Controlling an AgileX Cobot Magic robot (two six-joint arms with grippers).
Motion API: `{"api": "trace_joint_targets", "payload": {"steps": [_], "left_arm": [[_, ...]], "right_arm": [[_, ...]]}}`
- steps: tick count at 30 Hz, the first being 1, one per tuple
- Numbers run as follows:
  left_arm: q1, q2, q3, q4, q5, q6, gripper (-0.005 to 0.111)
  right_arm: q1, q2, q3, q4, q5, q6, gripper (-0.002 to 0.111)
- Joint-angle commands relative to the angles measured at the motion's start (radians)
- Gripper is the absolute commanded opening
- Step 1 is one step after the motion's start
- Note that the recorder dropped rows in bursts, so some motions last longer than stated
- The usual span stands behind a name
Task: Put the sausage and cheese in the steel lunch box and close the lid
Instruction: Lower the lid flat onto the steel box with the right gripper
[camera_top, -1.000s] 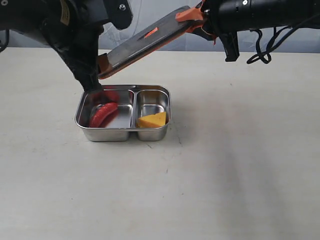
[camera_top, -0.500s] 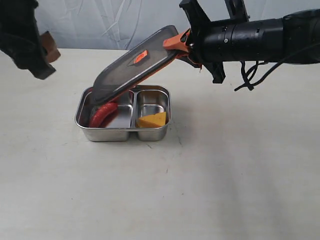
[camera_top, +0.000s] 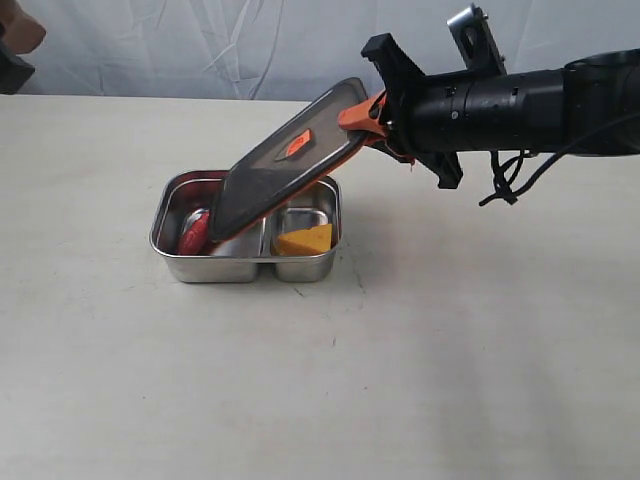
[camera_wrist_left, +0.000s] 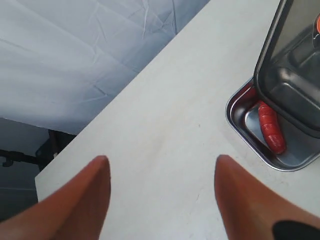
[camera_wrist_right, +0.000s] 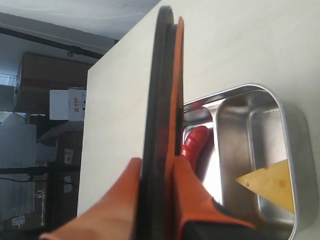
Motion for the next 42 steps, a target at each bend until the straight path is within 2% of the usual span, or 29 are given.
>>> {"api": "trace_joint_targets", "payload": {"steps": [1,11,14,30,42], "left_arm": [[0.001,-0.008,-0.004,-0.002,-0.030,-0.018,0.057],[0.001,-0.008,-0.004,-0.002,0.006,-0.037,0.057],[0.001,-0.008,-0.004,-0.002,0.008,-0.039,0.057],[0.001,-0.008,-0.004,-0.002,-0.027,-0.039,0.057],[0.001,-0.008,-0.004,-0.002,-0.027,-0.039,0.057]], "right_arm": [[0.026,0.000,0.003,0.011,-0.043,-0.047,-0.001],[0.053,0.000,0.003,0.011,-0.115,-0.083,-0.001],[0.053,0.000,0.003,-0.041,-0.125,-0.083,-0.001],[0.053,0.000,0.111,-0.139,-0.133,-0.083,-0.001],[0.053,0.094,0.113,-0.151,-0.121,-0.083,-0.001]]}}
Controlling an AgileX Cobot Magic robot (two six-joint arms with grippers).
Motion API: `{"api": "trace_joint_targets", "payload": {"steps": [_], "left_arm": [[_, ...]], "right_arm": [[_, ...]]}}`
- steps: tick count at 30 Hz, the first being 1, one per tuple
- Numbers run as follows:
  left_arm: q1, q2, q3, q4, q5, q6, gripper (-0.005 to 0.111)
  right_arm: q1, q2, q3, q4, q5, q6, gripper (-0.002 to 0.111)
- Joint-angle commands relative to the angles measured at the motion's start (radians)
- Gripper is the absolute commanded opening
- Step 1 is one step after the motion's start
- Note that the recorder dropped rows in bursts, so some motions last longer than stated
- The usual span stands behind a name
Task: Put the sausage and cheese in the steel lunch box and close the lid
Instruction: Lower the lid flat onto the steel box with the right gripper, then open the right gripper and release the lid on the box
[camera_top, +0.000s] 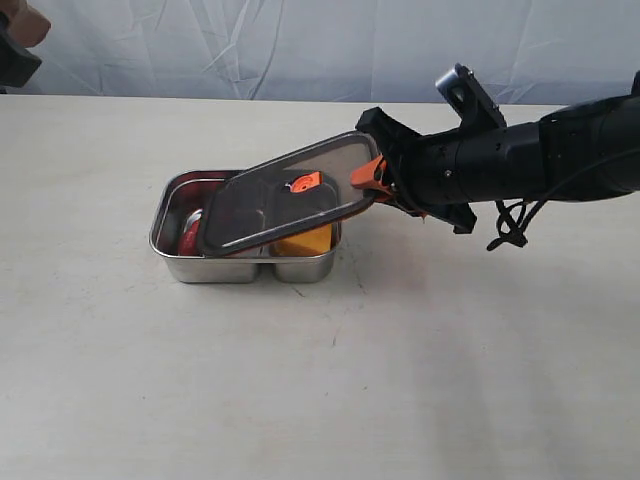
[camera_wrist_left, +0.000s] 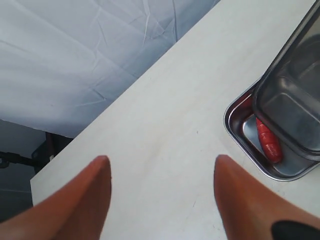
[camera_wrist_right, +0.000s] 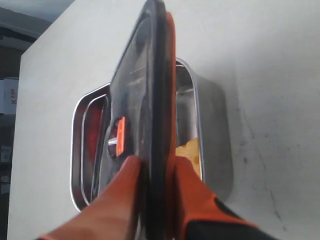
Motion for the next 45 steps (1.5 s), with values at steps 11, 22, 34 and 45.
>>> {"api": "trace_joint_targets", "payload": {"steps": [11,22,34,45], "left_arm": [[0.001,-0.008,-0.004,-0.002,-0.007,-0.007,0.057],[0.001,-0.008,-0.004,-0.002,-0.007,-0.009,0.057],[0.001,-0.008,-0.004,-0.002,-0.007,-0.009,0.057],[0.001,-0.008,-0.004,-0.002,0.001,-0.007,0.057]], "right_arm": [[0.007,0.116,0.016,-0.076,0.051,-0.042,-0.001],[0.007,0.118,0.016,-0.082,0.128,-0.042,-0.001],[0.007,0.118,0.016,-0.141,0.163,-0.028,-0.001],[0.007,0.118,0.016,-0.143,0.178,-0.005,0.034]]}}
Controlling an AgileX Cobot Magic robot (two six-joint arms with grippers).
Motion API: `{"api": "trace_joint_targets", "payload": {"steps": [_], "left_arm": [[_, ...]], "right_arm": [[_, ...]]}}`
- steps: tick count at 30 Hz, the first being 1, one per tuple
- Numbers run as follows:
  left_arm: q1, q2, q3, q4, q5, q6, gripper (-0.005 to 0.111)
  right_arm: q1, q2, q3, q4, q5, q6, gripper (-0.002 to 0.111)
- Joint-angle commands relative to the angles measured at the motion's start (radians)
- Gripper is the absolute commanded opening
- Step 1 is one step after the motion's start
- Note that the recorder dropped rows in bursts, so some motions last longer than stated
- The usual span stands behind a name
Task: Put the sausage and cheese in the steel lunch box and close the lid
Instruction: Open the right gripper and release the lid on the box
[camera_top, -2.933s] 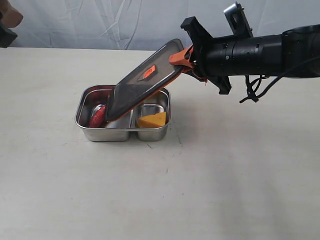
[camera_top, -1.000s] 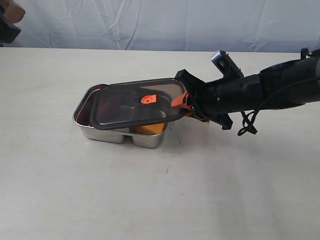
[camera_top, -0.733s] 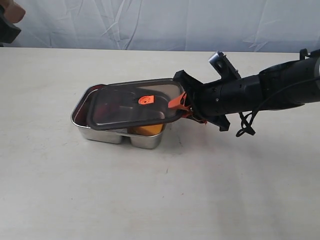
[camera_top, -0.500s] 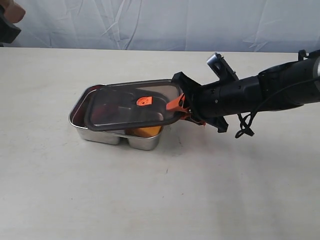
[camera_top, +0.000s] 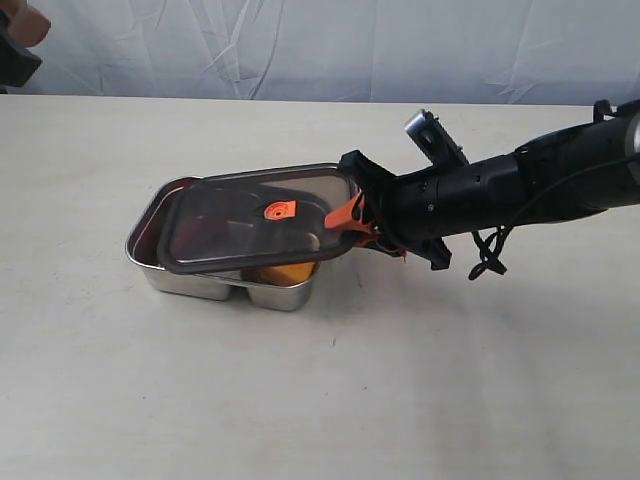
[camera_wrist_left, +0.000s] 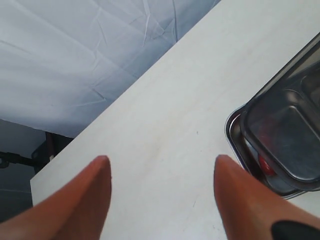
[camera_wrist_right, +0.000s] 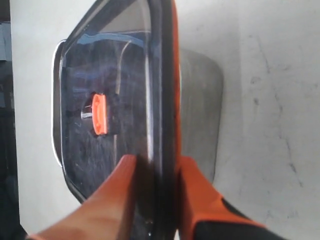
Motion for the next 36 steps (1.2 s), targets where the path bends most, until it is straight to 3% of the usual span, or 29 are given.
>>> {"api": "trace_joint_targets", "payload": {"steps": [1,15,16,17,19,36], "left_arm": [[0.001,-0.008,-0.004,-0.002,0.003,-0.007,0.057],[0.001,-0.008,-0.004,0.000,0.002,-0.007,0.057],[0.001,-0.008,-0.004,0.000,0.002,-0.007,0.057],[0.001,-0.008,-0.004,0.001,0.002,-0.007,0.057],[0.001,-0.008,-0.004,0.001,0.000,-0.007,0.057],[0.001,-0.008,-0.004,0.043,0.034,-0.007,0.057]], "right_arm": [[0.007,0.013,0.016,-0.090,0.000,-0.018,0.038],[0.007,0.013,0.014,-0.097,0.011,-0.016,0.040],[0.007,0.013,0.014,-0.097,0.013,-0.016,0.043],[0.007,0.013,0.010,-0.107,0.030,-0.016,0.056],[0.007,0.013,0.010,-0.109,0.032,-0.016,0.064],[-0.056,-0.050,0.010,-0.173,0.054,-0.016,0.063]]}}
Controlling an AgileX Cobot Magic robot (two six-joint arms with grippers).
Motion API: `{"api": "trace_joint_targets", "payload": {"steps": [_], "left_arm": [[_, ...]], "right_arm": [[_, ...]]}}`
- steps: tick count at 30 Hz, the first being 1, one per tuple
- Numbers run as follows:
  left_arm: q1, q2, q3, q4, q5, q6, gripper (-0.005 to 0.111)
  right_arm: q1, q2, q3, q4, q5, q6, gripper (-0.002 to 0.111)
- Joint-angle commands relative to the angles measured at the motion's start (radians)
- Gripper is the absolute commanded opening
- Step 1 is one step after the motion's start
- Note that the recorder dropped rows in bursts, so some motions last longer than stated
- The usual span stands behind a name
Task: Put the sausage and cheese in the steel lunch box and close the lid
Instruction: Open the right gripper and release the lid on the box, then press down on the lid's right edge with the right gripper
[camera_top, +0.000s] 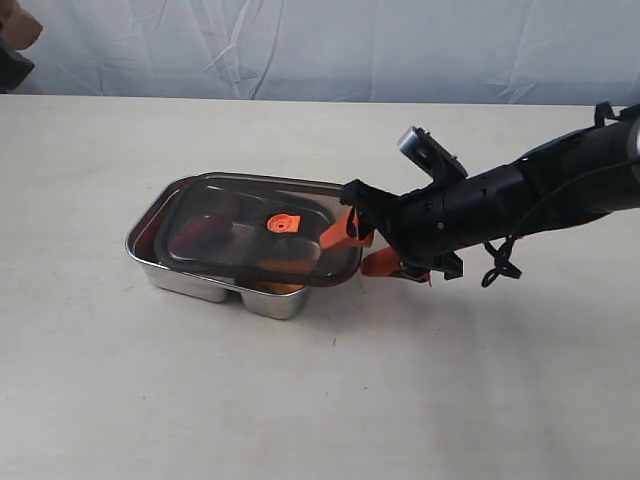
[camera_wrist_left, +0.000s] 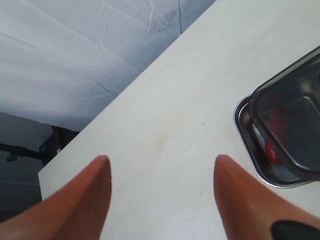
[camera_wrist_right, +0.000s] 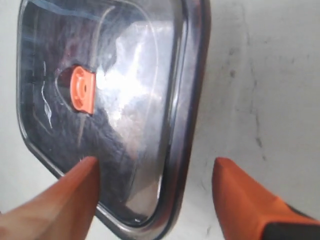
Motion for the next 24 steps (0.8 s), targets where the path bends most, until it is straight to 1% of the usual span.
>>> {"api": "trace_joint_targets", "payload": {"steps": [1,4,5,6,8,10,11,13,14,17,18,21,24], "left_arm": [[0.001,-0.008,-0.004,0.017,0.007,-0.007,0.057],[0.001,-0.008,-0.004,0.017,0.007,-0.007,0.057],[0.001,-0.008,-0.004,0.017,0.007,-0.007,0.057],[0.001,-0.008,-0.004,0.017,0.007,-0.007,0.057],[0.001,-0.008,-0.004,0.020,0.012,-0.007,0.057],[0.001,-0.008,-0.004,0.020,0.024,-0.007,0.057],[0.001,-0.008,-0.004,0.020,0.033,-0.007,0.057],[0.001,-0.008,-0.004,0.022,0.053,-0.010,0.051],[0.001,-0.008,-0.004,0.022,0.059,-0.010,0.044],[0.011,-0.008,-0.004,-0.005,0.063,-0.010,0.013],[0.021,-0.005,-0.004,-0.012,0.060,-0.013,0.001],[0.056,-0.004,0.022,-0.028,0.008,-0.034,0.000],[0.102,0.005,0.076,-0.086,-0.051,-0.034,0.000]], "right_arm": [[-0.035,-0.060,-0.002,-0.053,0.014,-0.011,0.063],[-0.064,-0.092,-0.002,-0.124,0.012,-0.005,0.062],[-0.073,-0.101,-0.002,-0.150,0.012,0.017,0.061],[-0.083,-0.109,-0.002,-0.185,0.010,0.046,0.057],[-0.099,-0.120,-0.002,-0.239,0.007,0.098,0.043],[-0.102,-0.123,-0.002,-0.272,-0.010,0.139,0.017],[-0.102,-0.123,-0.002,-0.269,-0.018,0.143,0.001],[-0.096,-0.123,-0.002,-0.241,-0.052,0.146,0.000],[-0.091,-0.123,-0.002,-0.231,-0.069,0.146,-0.001],[-0.068,-0.123,-0.002,-0.213,-0.122,0.148,-0.001],[-0.060,-0.123,-0.002,-0.213,-0.135,0.151,-0.001],[-0.043,-0.122,-0.002,-0.213,-0.149,0.171,-0.001],[-0.022,-0.112,-0.002,-0.213,-0.174,0.171,-0.001]]}}
